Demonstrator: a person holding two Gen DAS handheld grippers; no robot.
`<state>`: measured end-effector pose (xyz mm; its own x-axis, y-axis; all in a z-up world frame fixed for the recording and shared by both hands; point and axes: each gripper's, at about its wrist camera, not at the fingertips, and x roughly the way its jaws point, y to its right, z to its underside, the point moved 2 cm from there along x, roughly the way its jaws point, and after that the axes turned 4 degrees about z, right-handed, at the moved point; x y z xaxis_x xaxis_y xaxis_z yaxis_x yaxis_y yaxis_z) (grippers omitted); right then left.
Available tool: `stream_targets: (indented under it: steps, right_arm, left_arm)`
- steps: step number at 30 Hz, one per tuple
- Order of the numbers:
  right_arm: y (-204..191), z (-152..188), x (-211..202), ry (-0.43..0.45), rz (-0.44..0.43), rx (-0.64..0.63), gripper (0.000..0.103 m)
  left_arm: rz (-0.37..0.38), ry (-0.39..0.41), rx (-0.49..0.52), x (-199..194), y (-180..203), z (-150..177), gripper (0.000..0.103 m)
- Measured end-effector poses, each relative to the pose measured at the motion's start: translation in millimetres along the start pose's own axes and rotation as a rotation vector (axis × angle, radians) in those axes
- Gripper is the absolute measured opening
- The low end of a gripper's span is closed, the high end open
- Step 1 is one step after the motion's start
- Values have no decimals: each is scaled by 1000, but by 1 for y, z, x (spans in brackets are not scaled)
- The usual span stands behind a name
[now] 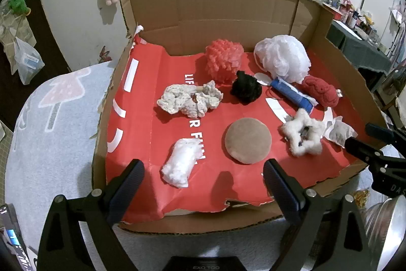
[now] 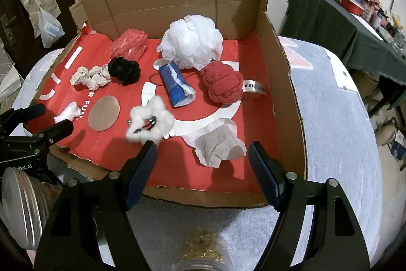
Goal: Organize soft objects
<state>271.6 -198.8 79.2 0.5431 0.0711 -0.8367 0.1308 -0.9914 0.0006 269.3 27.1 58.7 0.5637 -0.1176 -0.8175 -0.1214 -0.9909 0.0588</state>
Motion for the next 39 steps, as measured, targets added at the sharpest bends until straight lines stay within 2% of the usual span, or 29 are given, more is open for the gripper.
stream_targets:
  steps: [39]
  right_arm:
    - [2, 2, -1, 5, 2, 0, 74]
  left_arm:
    - [6, 11, 7, -2, 1, 0, 96]
